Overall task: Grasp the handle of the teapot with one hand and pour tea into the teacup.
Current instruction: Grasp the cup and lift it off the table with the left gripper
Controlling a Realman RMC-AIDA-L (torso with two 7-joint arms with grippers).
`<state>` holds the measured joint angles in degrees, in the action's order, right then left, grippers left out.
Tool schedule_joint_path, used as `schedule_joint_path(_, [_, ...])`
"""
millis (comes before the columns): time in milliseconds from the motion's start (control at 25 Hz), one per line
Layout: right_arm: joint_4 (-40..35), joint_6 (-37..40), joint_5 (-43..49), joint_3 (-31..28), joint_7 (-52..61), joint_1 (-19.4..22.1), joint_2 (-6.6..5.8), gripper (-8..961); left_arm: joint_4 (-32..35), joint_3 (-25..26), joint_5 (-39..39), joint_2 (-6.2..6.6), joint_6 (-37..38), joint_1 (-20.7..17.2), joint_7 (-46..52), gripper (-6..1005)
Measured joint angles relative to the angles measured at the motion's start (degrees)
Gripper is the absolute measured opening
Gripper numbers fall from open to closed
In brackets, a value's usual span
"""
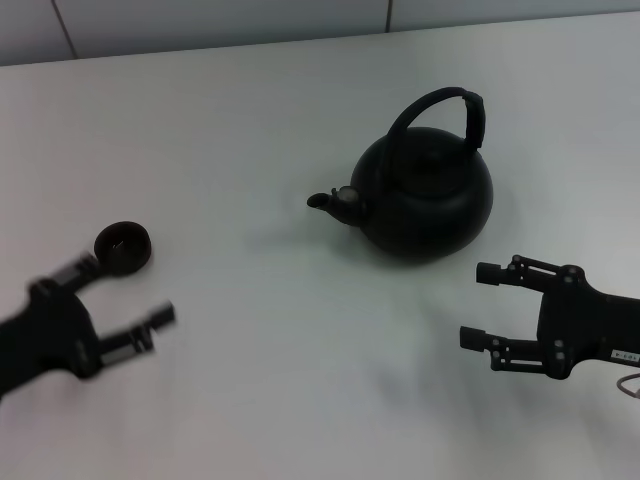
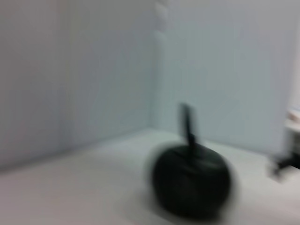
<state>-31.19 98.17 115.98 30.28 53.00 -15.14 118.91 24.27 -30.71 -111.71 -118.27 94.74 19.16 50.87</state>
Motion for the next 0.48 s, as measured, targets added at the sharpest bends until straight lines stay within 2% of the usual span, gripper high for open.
schedule_joint_path(80, [0.08, 0.00, -0.08, 0.01, 0.00, -0.18, 0.00, 811, -2.72, 7.76, 0.39, -0.17, -1.40, 0.53, -2.71, 858])
schedule_joint_path(240, [0.68, 0.00, -0.10, -0.10, 0.00, -0.66, 0.00, 811, -6.17, 15.85, 0.75, -0.09, -4.67, 1.23, -7.88, 859])
schedule_joint_path(480, [0.78, 0.02, -0.11, -0.20, 0.00, -0.86, -0.04, 811, -6.38, 16.35, 0.74, -0.01, -6.13, 1.32, -8.43, 859])
